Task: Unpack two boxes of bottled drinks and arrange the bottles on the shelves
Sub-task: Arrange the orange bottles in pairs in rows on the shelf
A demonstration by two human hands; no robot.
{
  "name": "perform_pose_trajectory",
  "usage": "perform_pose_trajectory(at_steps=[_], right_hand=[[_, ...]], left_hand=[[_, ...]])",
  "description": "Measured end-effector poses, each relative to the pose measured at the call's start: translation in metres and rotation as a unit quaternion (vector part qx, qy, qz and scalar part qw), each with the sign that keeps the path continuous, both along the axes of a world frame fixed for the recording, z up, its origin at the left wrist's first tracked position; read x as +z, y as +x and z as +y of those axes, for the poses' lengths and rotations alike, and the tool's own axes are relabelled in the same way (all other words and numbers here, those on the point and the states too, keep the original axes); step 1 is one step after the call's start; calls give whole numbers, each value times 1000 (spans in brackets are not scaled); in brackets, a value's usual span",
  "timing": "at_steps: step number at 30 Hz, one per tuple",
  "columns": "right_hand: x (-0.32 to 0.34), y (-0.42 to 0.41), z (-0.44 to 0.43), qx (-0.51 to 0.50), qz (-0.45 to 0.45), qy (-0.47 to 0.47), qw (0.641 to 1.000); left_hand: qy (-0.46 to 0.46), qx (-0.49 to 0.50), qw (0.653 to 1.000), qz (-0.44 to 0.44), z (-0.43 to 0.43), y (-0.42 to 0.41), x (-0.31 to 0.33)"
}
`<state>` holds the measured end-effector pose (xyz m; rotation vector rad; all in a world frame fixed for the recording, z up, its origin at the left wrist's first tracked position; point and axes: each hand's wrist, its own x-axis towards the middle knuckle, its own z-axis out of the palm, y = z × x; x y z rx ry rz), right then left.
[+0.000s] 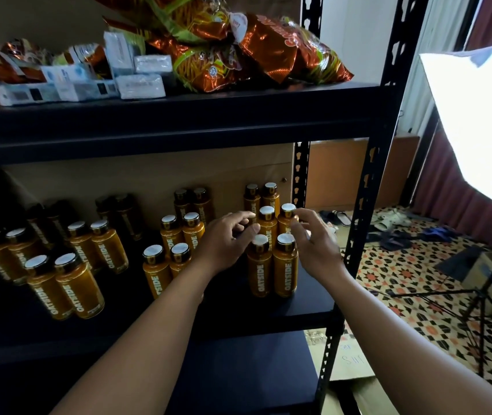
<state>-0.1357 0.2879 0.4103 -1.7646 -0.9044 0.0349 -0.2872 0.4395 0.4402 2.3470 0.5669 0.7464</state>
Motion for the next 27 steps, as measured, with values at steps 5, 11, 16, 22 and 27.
perform_pose_trajectory(at_steps=[5, 11, 16, 22, 27], right_hand=[[28, 21, 32, -18, -44, -29, 998], [32, 49, 60, -35, -32, -118, 992], [22, 61, 69, -39, -6, -132, 990], [10, 65, 68, -35, 20, -124, 991], [11, 68, 72, -29, 17, -131, 991]], left_hand=[[18, 4, 1000, 1, 20, 24, 28], [-17, -18, 994, 105, 45, 59, 22], [-50, -23, 992, 116, 58, 80, 0], [-100, -40, 987, 119, 67, 98, -16], [-61, -28, 990, 126, 69, 96, -15]])
